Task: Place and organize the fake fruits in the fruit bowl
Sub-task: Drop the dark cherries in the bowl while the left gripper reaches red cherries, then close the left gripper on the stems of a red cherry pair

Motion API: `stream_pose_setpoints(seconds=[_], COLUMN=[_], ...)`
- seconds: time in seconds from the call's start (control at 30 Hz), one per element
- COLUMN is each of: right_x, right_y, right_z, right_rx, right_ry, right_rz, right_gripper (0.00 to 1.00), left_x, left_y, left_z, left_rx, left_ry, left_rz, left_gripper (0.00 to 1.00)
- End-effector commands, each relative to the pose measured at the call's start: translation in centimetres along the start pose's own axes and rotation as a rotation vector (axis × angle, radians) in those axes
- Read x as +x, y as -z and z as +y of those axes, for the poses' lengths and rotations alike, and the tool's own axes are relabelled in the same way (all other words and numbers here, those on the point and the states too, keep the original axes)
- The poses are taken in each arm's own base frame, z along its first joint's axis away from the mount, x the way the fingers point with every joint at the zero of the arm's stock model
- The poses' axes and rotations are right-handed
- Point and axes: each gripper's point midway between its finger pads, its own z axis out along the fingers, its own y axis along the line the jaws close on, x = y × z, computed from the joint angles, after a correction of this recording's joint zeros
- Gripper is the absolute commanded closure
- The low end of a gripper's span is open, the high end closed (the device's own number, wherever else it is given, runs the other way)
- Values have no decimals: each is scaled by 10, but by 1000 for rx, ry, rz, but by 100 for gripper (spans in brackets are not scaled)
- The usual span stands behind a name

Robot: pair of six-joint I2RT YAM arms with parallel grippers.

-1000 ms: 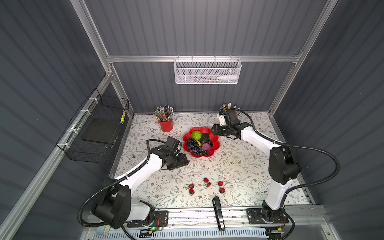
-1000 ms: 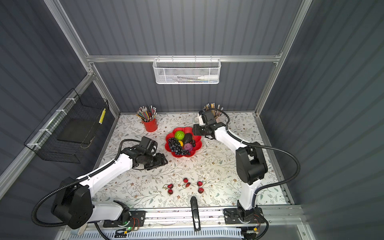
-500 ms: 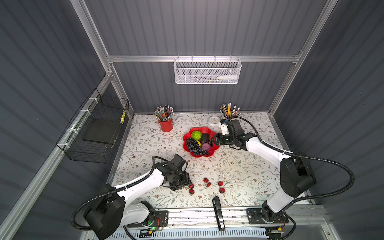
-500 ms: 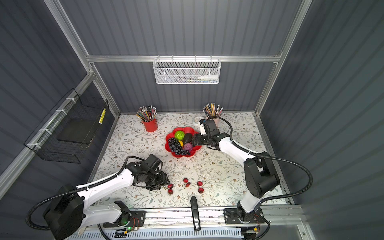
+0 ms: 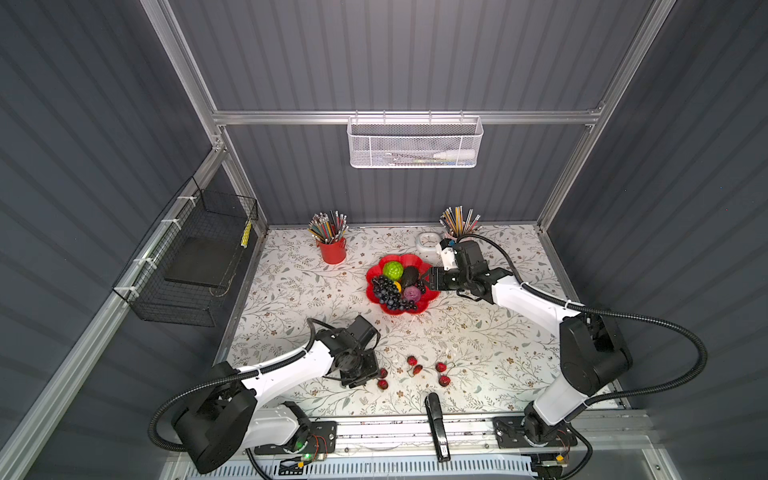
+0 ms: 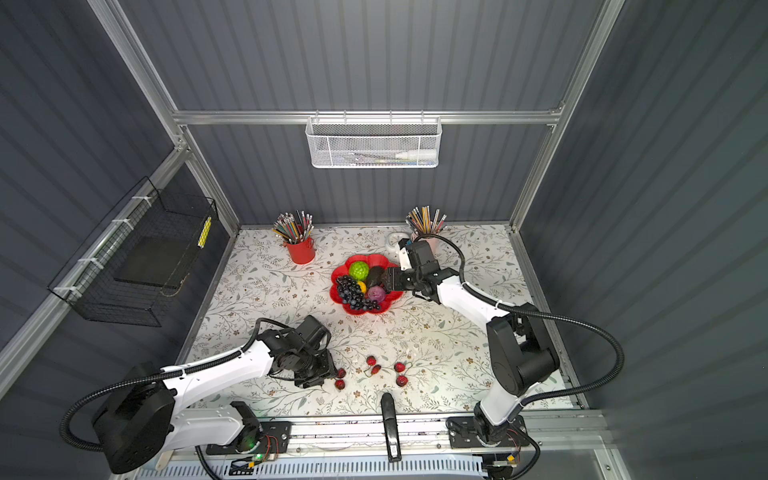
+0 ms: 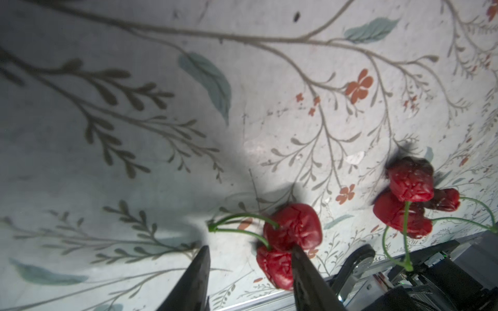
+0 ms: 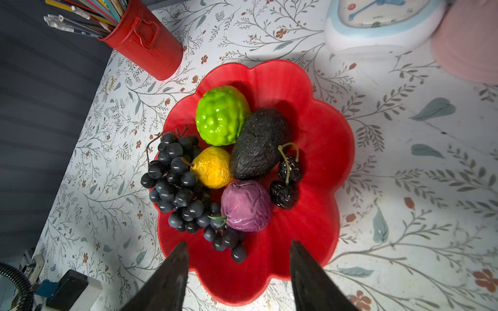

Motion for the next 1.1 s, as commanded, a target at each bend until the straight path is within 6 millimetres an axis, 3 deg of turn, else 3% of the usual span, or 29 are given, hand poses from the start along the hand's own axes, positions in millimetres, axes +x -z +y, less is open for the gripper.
stream_pose_setpoints(seconds=[0.0,0.1,0.27,0.57,0.83,1.07], right_x=[4,6,9,10,14,15], right_y=[-4,-4,-5,-9,-10,-11], right_z=[1,2,-1,1,-3,-2], right_rx=[-19,-25,-15,-28,-25,-26], right_ry=[-11,-14,-15,-19,-30,-26], right_rz=[12,16,19,25,28,30], right_gripper=[40,40,40,40,40,40], left_x=[2,5,1,-3,-5,-10], left_y=[-5,-6,5,-6,-14,-15], left_z=[10,11,7,0,2,6], left_rx=[-36,-41,-2,6,14,-11], left_ry=[36,42,38,27,48,57], left_rz=[0,2,-48,-37,-41,-74], left_gripper=[54,56,51,53,62,79])
